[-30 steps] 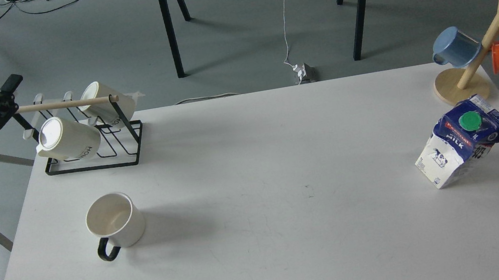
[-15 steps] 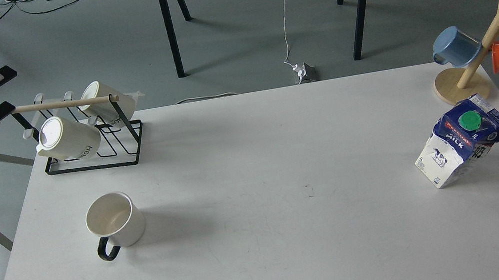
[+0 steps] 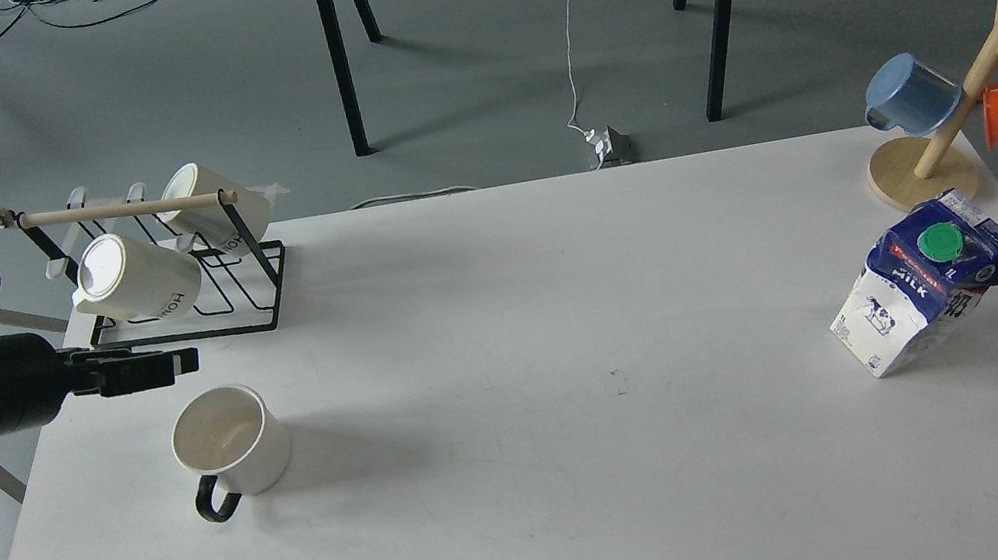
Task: Place cup and milk with both arms
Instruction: 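Reach the left gripper to the white mug rim and grasp it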
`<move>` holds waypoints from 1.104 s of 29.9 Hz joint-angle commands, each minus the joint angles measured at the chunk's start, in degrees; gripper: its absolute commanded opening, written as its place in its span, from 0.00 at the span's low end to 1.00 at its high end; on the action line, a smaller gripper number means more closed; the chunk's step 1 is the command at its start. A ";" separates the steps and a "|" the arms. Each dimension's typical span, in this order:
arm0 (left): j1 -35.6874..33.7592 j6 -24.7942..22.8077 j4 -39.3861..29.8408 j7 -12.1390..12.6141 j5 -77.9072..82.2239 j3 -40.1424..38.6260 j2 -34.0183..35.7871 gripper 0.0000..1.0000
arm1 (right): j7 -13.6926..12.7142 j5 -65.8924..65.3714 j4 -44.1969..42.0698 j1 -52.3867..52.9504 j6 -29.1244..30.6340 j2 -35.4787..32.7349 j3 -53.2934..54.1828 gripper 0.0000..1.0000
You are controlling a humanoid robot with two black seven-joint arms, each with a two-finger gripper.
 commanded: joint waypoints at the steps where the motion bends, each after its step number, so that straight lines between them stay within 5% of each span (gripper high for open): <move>1: 0.45 0.01 2.52 0.01 0.19 0.11 -1.93 0.98 | 0.00 0.00 -0.11 -0.07 0.00 0.63 0.12 0.99; 26: 6.25 5.07 7.19 0.01 0.28 0.90 -6.07 0.85 | 0.00 0.00 -0.29 -1.30 0.00 0.72 0.29 0.99; 30: 6.43 5.59 7.28 0.01 0.28 0.90 -5.98 0.62 | 0.00 0.00 -0.29 -1.39 0.00 0.72 0.29 0.99; 33: 6.43 6.65 7.28 0.01 1.68 0.99 -5.98 0.26 | 0.00 0.00 -0.29 -1.56 0.00 0.72 0.38 0.99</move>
